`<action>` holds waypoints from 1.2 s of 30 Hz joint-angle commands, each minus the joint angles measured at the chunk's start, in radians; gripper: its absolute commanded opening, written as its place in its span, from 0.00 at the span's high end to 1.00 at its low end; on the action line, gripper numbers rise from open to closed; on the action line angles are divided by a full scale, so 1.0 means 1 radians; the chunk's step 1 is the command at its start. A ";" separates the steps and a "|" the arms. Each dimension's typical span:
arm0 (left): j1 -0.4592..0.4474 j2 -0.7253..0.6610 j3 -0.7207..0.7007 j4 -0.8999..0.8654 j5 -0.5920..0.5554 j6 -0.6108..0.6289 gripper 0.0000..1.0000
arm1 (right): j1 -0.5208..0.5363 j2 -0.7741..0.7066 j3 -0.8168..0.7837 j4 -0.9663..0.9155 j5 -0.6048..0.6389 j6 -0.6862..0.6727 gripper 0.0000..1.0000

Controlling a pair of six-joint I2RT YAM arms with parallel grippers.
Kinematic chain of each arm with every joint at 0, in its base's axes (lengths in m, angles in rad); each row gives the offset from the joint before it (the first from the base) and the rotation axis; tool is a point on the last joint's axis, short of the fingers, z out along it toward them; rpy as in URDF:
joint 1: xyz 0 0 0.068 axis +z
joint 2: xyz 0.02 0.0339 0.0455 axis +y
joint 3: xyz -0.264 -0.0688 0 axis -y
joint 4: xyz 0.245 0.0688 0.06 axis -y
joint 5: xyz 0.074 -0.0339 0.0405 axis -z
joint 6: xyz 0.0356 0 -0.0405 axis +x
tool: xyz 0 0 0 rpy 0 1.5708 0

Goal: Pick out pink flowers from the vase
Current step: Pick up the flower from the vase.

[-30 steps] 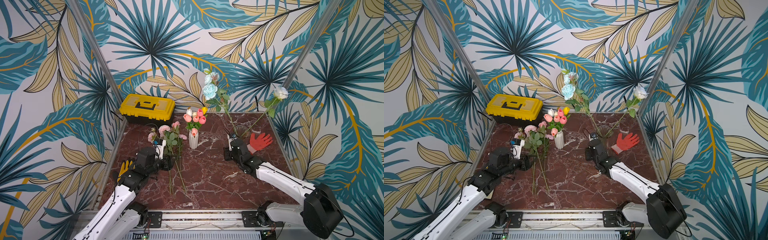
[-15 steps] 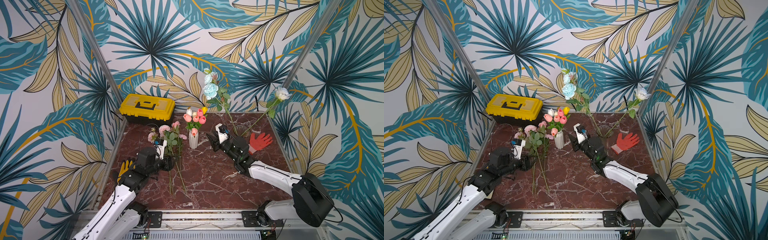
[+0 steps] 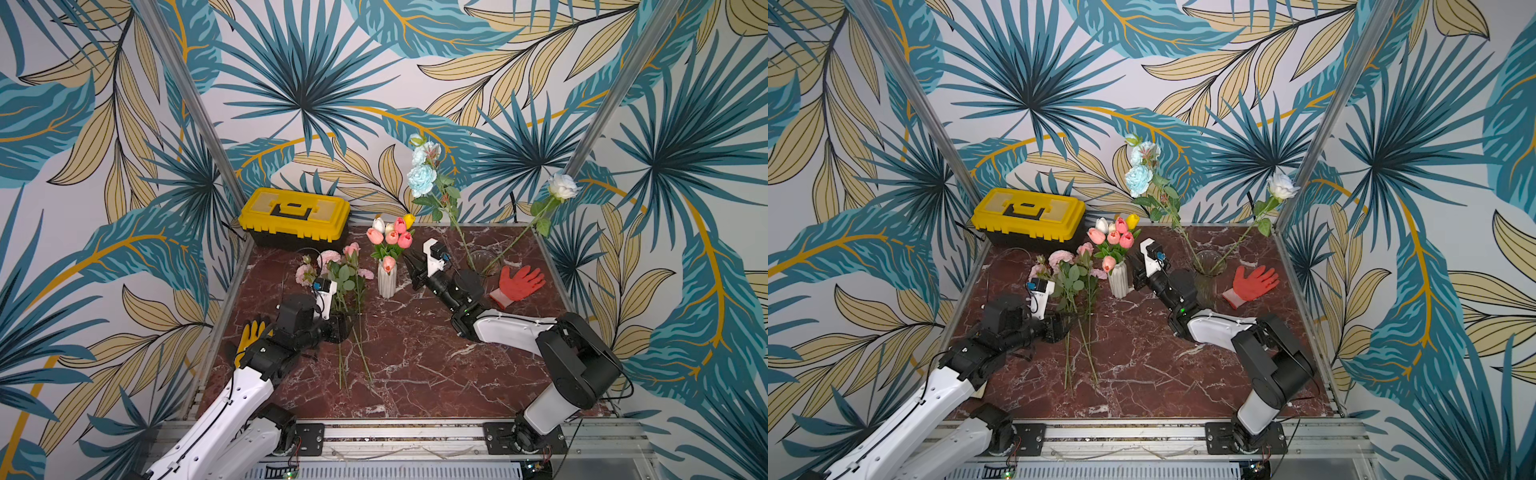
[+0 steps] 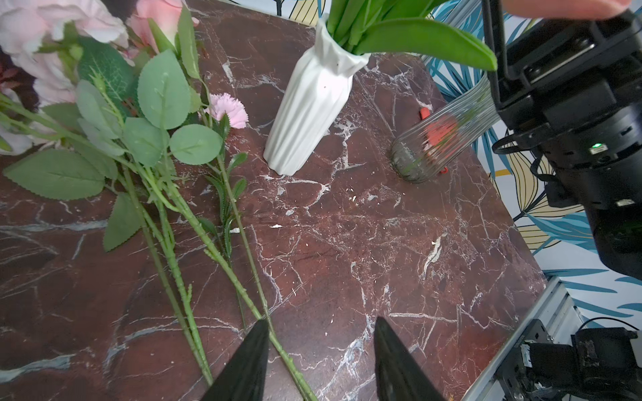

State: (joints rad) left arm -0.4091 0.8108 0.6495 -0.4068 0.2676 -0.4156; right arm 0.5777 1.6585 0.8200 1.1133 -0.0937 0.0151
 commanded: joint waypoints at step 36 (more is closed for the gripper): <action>-0.013 -0.023 0.035 0.028 -0.031 0.030 0.50 | 0.005 0.011 0.047 0.034 -0.042 0.012 0.98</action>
State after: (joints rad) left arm -0.4183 0.8059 0.6495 -0.4004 0.2466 -0.4072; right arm 0.5777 1.7252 0.8894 1.1431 -0.1246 0.0437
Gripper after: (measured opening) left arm 0.500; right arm 0.068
